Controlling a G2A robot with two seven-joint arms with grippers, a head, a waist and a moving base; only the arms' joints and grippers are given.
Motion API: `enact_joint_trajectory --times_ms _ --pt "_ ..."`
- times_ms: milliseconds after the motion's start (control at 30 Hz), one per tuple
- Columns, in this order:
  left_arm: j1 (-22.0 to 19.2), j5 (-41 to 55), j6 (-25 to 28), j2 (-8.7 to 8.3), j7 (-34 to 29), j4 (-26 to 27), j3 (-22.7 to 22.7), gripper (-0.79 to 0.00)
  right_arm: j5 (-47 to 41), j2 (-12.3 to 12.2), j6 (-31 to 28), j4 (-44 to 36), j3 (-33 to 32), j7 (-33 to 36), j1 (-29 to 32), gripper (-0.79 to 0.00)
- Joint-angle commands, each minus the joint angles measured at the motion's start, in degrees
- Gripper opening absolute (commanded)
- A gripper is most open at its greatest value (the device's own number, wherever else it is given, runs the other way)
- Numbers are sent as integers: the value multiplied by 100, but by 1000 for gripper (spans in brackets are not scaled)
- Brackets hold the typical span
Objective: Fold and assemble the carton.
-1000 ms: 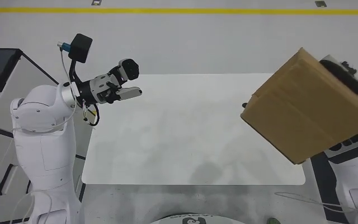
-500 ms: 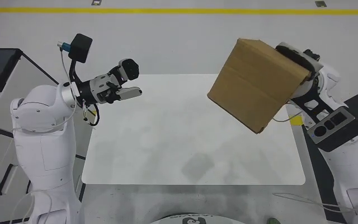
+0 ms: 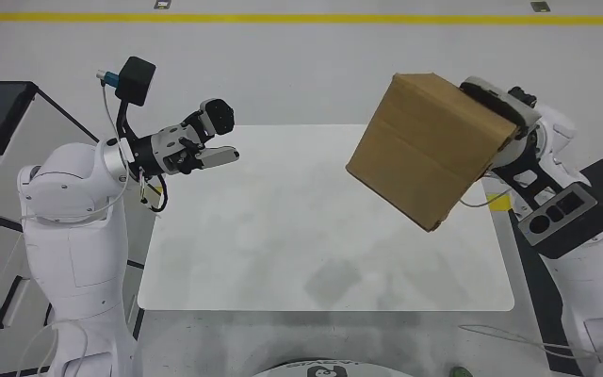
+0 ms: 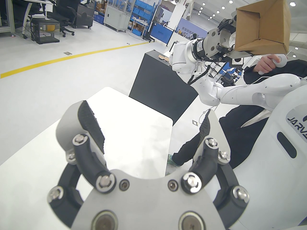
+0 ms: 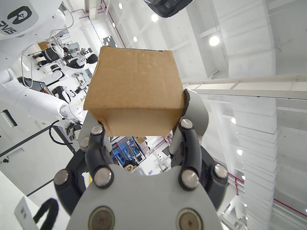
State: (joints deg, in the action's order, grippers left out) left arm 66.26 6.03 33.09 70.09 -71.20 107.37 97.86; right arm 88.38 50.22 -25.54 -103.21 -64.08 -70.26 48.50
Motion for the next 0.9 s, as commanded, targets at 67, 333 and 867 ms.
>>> enact_joint_trajectory --times_ms 67,333,867 --pt "0 0 0 0 0 0 0 0 -807 1 -149 56 -47 1063 555 -785" --pt "0 0 0 0 0 0 0 0 -2002 -43 -618 -192 -148 2581 1852 -785" --pt "0 0 0 0 0 0 0 0 -2379 11 -689 159 -9 4076 1890 -785"
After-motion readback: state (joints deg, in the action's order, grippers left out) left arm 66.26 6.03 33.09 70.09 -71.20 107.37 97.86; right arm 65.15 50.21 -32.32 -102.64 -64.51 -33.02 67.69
